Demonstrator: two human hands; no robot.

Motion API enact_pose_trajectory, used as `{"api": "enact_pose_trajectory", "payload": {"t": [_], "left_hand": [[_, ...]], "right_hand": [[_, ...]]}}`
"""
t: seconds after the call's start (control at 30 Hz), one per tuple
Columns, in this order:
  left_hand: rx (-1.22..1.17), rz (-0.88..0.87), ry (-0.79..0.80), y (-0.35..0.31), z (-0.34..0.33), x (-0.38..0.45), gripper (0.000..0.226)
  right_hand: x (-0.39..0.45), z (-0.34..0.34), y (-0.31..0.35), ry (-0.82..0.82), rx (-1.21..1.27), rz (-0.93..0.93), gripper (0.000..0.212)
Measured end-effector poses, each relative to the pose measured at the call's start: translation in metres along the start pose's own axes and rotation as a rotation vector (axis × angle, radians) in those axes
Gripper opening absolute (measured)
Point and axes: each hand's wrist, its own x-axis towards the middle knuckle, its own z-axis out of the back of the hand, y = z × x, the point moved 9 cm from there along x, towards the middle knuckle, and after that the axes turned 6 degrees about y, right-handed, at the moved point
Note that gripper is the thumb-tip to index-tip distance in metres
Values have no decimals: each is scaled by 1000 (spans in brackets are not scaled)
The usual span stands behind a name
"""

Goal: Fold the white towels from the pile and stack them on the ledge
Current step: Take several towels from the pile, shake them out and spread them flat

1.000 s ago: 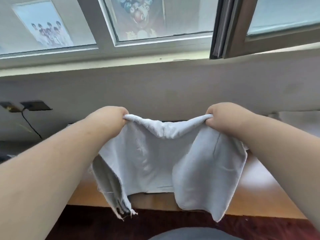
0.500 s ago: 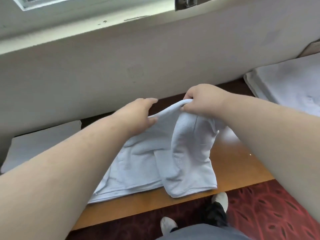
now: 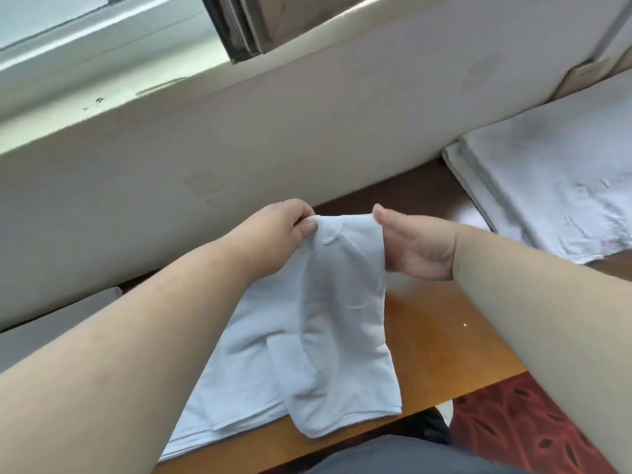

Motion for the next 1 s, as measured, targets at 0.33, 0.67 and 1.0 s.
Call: {"api": "enact_pose_trajectory", "payload": {"t": [0.33, 0.67, 1.0], "left_hand": [[-146, -40, 185, -12, -23, 39, 29], [-67, -199, 162, -69, -57, 86, 18], [245, 16, -93, -55, -74, 179, 32]], "right_hand": [[-30, 10, -74, -572, -11, 54, 21], [-63, 8, -142, -495, -212, -318, 50], [-121, 86, -164, -923, -173, -194, 12]]}}
